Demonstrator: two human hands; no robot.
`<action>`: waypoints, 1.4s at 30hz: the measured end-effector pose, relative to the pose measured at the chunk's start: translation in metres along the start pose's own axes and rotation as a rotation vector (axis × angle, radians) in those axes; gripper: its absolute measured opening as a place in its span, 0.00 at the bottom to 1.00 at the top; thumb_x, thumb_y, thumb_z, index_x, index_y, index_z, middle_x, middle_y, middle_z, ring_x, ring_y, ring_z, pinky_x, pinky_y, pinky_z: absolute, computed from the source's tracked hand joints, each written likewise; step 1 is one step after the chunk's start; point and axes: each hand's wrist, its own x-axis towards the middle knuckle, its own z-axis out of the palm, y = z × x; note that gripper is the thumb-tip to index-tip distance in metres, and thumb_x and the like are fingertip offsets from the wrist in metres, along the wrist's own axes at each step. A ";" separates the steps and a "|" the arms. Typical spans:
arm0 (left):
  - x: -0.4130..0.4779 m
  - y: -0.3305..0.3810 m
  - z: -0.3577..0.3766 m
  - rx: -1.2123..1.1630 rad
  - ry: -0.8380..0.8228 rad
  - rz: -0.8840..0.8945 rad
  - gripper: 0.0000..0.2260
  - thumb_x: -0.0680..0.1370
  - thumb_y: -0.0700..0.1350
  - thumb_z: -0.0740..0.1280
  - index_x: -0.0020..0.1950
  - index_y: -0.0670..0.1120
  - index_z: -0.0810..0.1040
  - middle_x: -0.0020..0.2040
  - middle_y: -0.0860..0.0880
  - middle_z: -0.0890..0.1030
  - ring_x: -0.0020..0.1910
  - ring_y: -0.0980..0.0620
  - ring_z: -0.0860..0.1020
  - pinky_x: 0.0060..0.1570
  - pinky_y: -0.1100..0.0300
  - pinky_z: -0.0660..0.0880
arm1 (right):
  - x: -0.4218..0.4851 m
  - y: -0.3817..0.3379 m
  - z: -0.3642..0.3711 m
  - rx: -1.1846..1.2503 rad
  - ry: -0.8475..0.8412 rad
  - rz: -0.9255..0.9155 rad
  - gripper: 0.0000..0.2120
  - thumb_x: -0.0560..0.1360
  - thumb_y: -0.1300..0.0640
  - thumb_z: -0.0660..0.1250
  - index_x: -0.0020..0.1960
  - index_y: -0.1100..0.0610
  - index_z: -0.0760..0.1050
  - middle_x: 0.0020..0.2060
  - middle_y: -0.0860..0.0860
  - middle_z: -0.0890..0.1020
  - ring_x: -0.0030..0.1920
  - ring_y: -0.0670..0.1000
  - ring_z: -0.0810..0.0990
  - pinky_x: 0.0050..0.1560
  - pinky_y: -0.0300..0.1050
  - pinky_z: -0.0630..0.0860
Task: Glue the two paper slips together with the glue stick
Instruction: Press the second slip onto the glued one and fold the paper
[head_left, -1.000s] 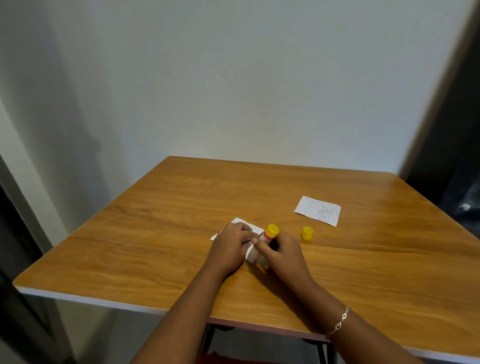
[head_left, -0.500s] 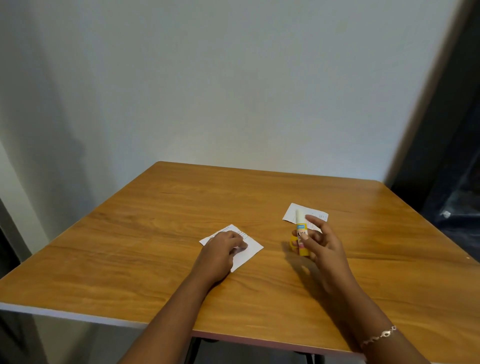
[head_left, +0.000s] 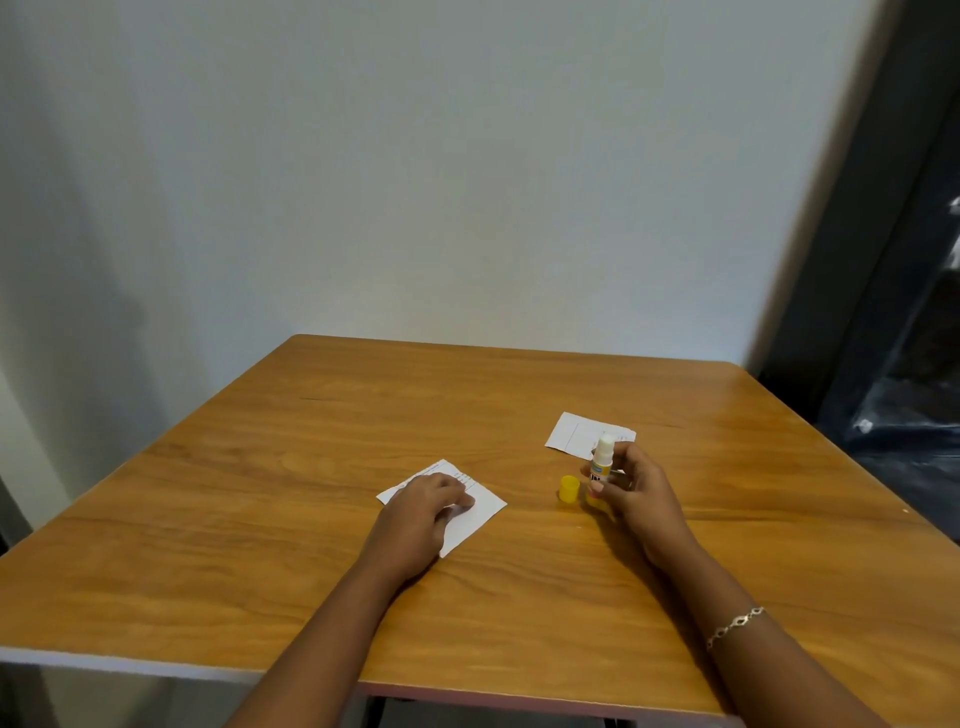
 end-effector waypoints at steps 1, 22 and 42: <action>0.000 0.000 0.000 0.002 0.001 0.002 0.12 0.77 0.37 0.60 0.54 0.48 0.79 0.58 0.51 0.78 0.60 0.54 0.71 0.48 0.62 0.65 | 0.000 0.001 0.000 -0.012 -0.006 0.000 0.17 0.69 0.73 0.66 0.49 0.53 0.72 0.51 0.61 0.80 0.47 0.53 0.79 0.47 0.42 0.77; 0.000 -0.002 0.002 -0.011 0.016 0.022 0.12 0.77 0.36 0.61 0.54 0.48 0.80 0.58 0.52 0.78 0.59 0.55 0.72 0.52 0.62 0.67 | 0.054 0.006 -0.029 -0.874 -0.008 -0.085 0.07 0.72 0.60 0.65 0.49 0.58 0.79 0.50 0.58 0.83 0.50 0.58 0.79 0.40 0.43 0.68; -0.001 -0.003 0.002 -0.028 0.108 0.078 0.15 0.72 0.45 0.60 0.56 0.50 0.79 0.58 0.53 0.79 0.59 0.59 0.70 0.62 0.55 0.65 | 0.060 -0.024 -0.040 -0.662 0.395 -0.293 0.06 0.73 0.63 0.65 0.46 0.62 0.80 0.40 0.60 0.84 0.40 0.59 0.79 0.37 0.47 0.70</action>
